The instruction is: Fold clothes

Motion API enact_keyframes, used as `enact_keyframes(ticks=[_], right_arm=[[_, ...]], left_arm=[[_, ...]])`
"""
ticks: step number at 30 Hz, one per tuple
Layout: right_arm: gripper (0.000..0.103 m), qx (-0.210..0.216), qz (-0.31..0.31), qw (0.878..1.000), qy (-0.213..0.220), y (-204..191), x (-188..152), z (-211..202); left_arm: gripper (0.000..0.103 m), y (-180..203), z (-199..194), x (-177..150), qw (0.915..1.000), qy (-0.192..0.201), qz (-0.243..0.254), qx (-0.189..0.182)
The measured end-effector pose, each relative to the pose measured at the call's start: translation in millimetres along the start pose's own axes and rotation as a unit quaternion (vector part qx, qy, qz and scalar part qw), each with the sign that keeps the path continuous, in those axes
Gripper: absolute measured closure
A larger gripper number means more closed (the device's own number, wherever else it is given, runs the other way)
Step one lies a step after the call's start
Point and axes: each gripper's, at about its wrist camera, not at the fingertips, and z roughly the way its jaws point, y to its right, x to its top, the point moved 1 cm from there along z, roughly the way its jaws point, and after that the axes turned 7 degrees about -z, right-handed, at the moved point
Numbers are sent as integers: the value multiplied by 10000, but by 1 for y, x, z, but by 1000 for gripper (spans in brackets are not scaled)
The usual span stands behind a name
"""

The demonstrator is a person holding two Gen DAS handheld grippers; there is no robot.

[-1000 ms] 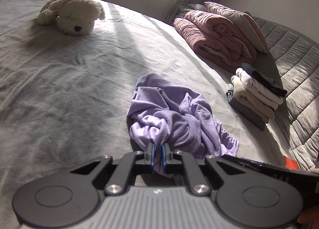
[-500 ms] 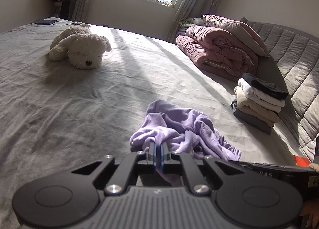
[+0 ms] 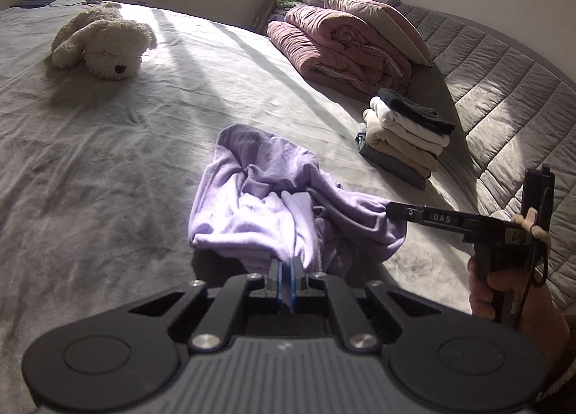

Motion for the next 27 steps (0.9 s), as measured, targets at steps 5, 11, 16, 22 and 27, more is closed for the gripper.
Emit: enact_keyframes(ticks=[5, 11, 16, 22, 27], right_arm=[[99, 0, 150, 9999, -79, 10, 1, 0], [88, 515, 326, 9978, -255, -3, 0, 4], [48, 752, 362, 9962, -259, -14, 0, 7], [48, 990, 325, 9942, -268, -26, -2, 6], [48, 1259, 110, 9913, -366, -46, -7, 5]], left_arm=[[100, 12, 8, -11, 9974, -574, 182, -397], [99, 24, 16, -20, 9926, -870, 617, -572], [64, 19, 11, -10, 9924, -842, 671, -597], [56, 5, 9, 11, 9975, -484, 484, -161], [54, -15, 19, 25, 9988, -371, 98, 299]])
